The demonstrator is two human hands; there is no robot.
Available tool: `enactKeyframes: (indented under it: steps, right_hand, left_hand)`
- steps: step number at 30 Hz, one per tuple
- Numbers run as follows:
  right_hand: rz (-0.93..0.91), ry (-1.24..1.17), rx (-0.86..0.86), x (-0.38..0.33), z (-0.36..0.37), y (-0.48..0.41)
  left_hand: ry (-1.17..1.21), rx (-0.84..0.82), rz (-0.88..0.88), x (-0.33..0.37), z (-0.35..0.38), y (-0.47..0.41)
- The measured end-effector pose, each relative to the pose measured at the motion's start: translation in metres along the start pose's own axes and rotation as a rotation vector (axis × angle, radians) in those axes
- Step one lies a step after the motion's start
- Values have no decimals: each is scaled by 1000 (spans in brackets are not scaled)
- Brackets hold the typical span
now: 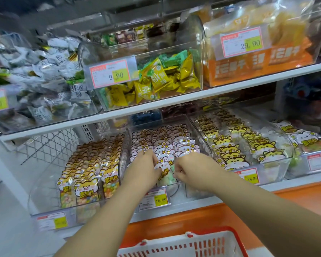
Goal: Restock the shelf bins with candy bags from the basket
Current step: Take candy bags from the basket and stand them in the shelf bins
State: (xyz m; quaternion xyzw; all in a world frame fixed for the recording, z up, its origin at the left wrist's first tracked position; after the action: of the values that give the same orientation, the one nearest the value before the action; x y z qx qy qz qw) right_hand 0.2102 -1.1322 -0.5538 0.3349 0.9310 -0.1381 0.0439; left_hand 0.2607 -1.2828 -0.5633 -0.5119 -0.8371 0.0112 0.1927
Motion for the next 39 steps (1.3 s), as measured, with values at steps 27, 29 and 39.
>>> enactKeyframes:
  steps: [27, 29, 39]
  right_hand:
    - [181, 10, -362, 17, 33, 1]
    - [166, 30, -326, 17, 29, 2]
    - [169, 77, -240, 20, 37, 16]
  left_hand:
    - [-21, -68, 28, -18, 32, -18]
    - [-17, -80, 15, -21, 31, -17]
    - [-4, -174, -25, -22, 25, -14]
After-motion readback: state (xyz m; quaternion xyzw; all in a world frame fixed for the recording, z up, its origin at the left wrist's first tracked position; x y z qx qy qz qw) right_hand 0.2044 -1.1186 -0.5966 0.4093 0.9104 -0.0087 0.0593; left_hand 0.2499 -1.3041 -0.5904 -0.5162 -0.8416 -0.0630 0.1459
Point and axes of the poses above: each hand's wrist, its own y-axis away from the middle knuckle, its own z-axis out of the palm, x = y × z, the point moved 5 cm from there along -y, towards the middle knuckle, and after that the axes turned 6 degrees about x, right-handed, at the moved point
